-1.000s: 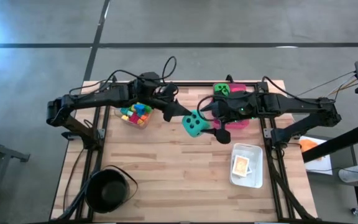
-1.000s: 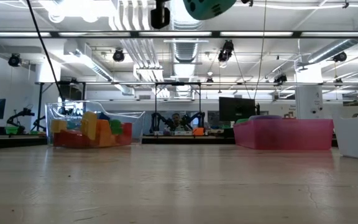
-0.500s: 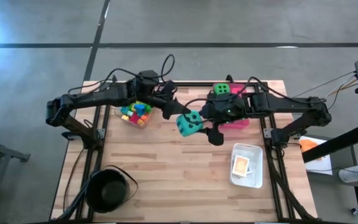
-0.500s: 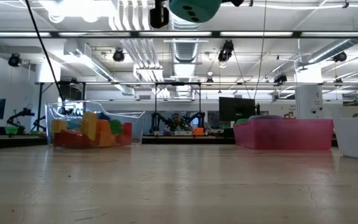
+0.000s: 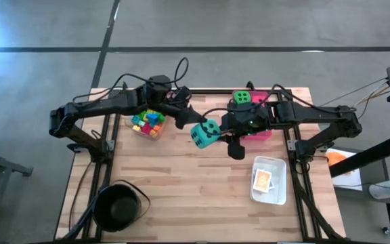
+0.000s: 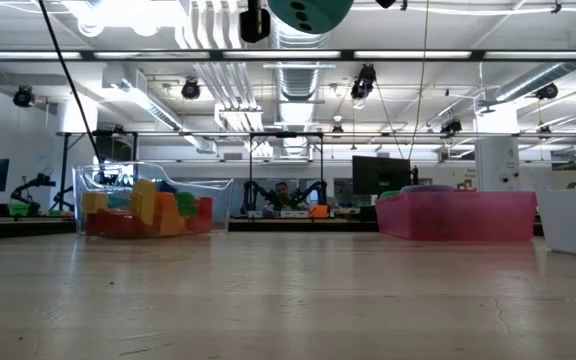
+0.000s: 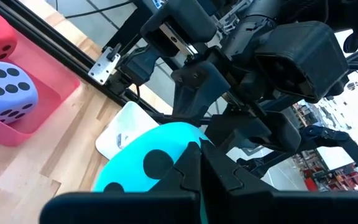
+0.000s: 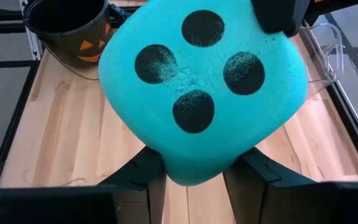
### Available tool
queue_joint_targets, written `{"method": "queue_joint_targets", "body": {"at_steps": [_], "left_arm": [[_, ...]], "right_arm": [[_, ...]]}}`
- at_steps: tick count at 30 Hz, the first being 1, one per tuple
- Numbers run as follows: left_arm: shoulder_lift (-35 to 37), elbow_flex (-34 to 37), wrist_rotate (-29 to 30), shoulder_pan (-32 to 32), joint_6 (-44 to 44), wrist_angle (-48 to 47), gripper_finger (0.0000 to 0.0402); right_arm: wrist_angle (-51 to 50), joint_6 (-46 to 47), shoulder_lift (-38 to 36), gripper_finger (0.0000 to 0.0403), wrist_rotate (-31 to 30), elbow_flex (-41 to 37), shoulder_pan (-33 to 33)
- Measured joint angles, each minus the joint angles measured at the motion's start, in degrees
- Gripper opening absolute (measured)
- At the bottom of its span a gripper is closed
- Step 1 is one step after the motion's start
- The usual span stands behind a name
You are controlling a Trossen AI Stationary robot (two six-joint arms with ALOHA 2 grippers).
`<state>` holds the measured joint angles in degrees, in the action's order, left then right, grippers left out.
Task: Pick & Place Toys
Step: Put the blue die into the pink bin
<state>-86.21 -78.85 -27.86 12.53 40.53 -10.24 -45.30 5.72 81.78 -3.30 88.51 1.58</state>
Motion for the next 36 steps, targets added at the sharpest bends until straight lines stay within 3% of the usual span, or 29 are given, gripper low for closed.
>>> {"method": "queue_joint_targets", "body": {"at_steps": [10,13,27,36], "left_arm": [[-0.04,0.0,1.92,0.0,-0.2,0.35,0.0001],[-0.16,0.0,2.37,0.06,-0.2,0.41,0.0018],[-0.2,0.07,5.79,0.26,0.44,0.71,0.0248],[0.51,0.07,9.57,0.53,1.33,1.29,0.0332]], "right_arm": [[-0.99,2.17,-0.33,0.0116,0.2,0.0,0.39],[-1.77,3.29,-0.67,0.0114,0.28,0.0,0.42],[-1.64,5.42,-1.16,0.0083,3.11,0.15,0.6],[-5.21,7.12,-1.14,0.0072,3.55,0.15,0.62]]}}
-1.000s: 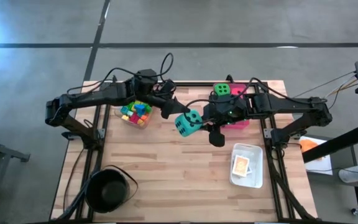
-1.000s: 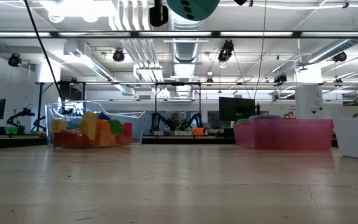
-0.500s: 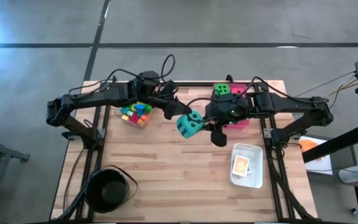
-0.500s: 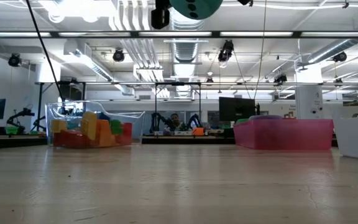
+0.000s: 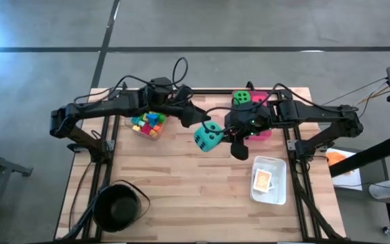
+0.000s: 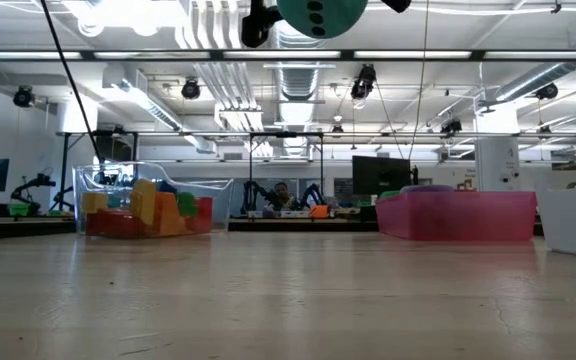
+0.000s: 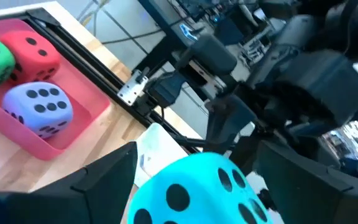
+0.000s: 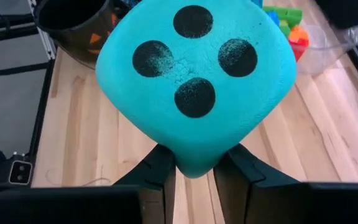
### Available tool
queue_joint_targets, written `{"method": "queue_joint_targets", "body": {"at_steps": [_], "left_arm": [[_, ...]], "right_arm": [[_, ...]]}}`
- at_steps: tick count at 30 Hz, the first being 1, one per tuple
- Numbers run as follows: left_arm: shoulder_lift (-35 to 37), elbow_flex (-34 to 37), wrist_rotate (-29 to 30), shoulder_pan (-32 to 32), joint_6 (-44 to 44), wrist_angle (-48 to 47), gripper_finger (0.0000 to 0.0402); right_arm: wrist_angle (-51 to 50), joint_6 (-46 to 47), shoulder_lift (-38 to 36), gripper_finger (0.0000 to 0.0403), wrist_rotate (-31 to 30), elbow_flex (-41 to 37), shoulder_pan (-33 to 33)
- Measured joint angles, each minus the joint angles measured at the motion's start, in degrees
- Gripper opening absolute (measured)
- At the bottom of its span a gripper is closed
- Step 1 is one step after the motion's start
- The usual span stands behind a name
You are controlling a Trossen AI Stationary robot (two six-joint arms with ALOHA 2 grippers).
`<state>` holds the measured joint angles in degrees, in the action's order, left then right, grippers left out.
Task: Pick & Place Toys
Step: Put the blue die into the pink bin
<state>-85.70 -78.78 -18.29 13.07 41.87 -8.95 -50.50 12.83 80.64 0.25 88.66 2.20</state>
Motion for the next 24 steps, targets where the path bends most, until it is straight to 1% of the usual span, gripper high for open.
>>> {"method": "queue_joint_targets", "body": {"at_steps": [4,11,16,24], "left_arm": [[0.77,0.0,1.15,0.54,0.11,-0.02,0.0345],[3.55,0.0,2.9,1.54,0.12,-0.91,0.0347],[6.1,0.0,3.71,2.23,0.01,-3.72,0.0347],[9.45,0.02,5.43,2.42,-0.16,-10.0,0.0347]], "right_arm": [[-1.38,1.11,0.0,0.0071,-0.02,-0.02,0.0],[-4.74,4.23,0.09,0.0061,-0.44,-0.11,-1.38],[-8.14,5.63,0.09,0.0045,-1.27,-0.13,-3.11],[-14.62,8.57,0.09,0.004,-2.42,-0.17,-7.04]]}}
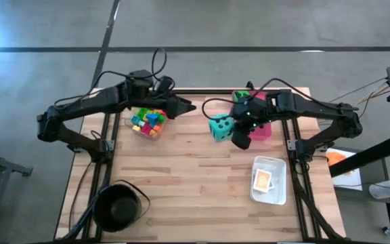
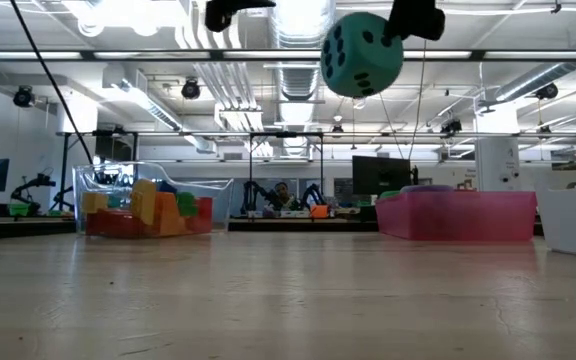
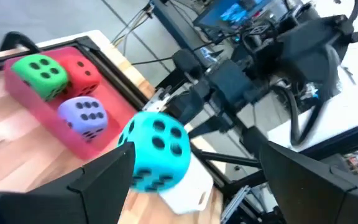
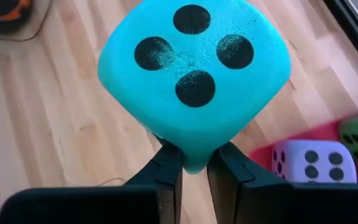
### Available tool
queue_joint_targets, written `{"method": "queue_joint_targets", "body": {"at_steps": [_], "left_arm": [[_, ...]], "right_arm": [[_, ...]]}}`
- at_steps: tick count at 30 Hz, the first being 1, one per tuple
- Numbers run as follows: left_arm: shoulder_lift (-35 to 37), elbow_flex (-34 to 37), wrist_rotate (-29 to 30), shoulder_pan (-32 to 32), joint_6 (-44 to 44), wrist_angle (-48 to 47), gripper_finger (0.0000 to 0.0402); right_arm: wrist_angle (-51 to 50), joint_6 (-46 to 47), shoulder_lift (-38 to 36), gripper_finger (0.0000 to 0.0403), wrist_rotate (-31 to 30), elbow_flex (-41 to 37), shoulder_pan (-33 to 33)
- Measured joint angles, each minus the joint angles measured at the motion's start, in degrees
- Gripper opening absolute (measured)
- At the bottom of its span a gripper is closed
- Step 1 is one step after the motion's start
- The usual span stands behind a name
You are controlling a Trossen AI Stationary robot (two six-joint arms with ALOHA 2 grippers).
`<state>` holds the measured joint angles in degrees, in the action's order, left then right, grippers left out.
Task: Pick & Place Toys
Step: Put the blue die into the pink bin
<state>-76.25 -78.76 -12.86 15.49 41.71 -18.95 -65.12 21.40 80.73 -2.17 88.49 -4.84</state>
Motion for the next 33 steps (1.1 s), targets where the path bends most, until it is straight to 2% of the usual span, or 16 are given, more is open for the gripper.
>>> {"method": "queue_joint_targets", "body": {"at_steps": [10,22,33], "left_arm": [[3.25,0.04,2.82,0.0,-1.43,-5.65,0.0347],[4.75,0.04,3.05,0.0,-3.57,-8.47,0.0347],[5.07,0.04,3.05,0.04,-4.43,-11.02,0.0347]], "right_arm": [[-9.46,2.95,0.0,0.0035,-3.54,-0.02,-4.66],[-19.03,3.5,0.02,0.0033,-7.13,-1.49,-12.21],[-24.18,3.04,0.06,0.0029,-8.54,-8.14,-16.43]]}}
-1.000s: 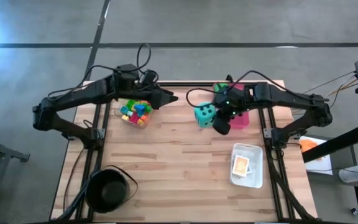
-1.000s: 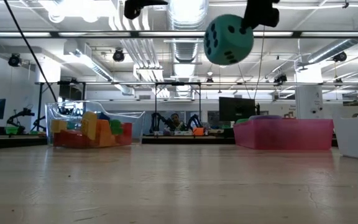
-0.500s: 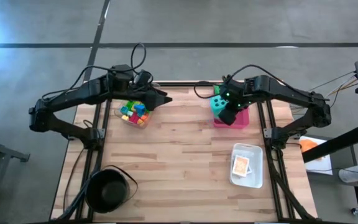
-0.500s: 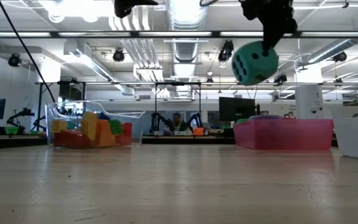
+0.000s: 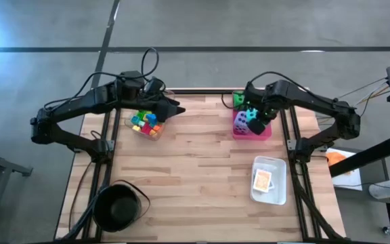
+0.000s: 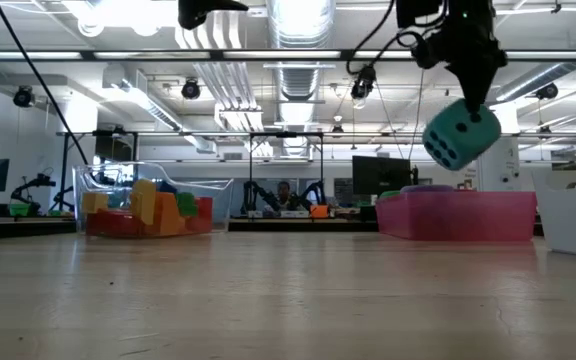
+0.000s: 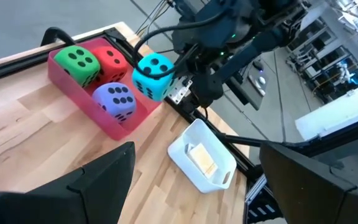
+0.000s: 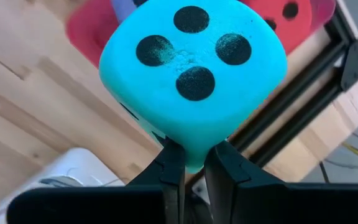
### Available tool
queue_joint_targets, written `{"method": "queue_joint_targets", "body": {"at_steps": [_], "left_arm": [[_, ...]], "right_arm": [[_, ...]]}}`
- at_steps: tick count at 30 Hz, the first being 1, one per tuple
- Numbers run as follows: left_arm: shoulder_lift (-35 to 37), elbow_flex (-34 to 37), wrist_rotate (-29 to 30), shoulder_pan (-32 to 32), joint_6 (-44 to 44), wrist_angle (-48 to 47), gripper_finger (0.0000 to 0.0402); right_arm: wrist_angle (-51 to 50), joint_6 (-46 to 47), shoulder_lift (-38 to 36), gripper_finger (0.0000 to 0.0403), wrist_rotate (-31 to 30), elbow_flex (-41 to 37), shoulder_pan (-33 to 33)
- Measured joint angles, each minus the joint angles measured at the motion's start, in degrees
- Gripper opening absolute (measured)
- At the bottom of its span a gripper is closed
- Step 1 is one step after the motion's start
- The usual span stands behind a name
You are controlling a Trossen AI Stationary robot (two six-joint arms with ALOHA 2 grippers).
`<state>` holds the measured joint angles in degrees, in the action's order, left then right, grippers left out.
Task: Pick & Place Toys
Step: Put the blue die into the pink bin
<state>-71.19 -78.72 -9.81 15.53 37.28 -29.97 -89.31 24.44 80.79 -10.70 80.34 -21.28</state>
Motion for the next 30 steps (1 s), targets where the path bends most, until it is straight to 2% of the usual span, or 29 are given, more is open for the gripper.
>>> {"method": "queue_joint_targets", "body": {"at_steps": [11,30], "left_arm": [[-0.01,0.0,0.01,0.0,-1.49,-0.15,0.0347],[-0.01,0.0,0.01,-0.02,-1.42,-0.93,0.0347]], "right_arm": [[0.09,3.74,0.16,0.0027,-1.39,-6.85,-1.26],[10.86,6.21,-0.19,0.0013,-1.24,-16.51,-1.51]]}}
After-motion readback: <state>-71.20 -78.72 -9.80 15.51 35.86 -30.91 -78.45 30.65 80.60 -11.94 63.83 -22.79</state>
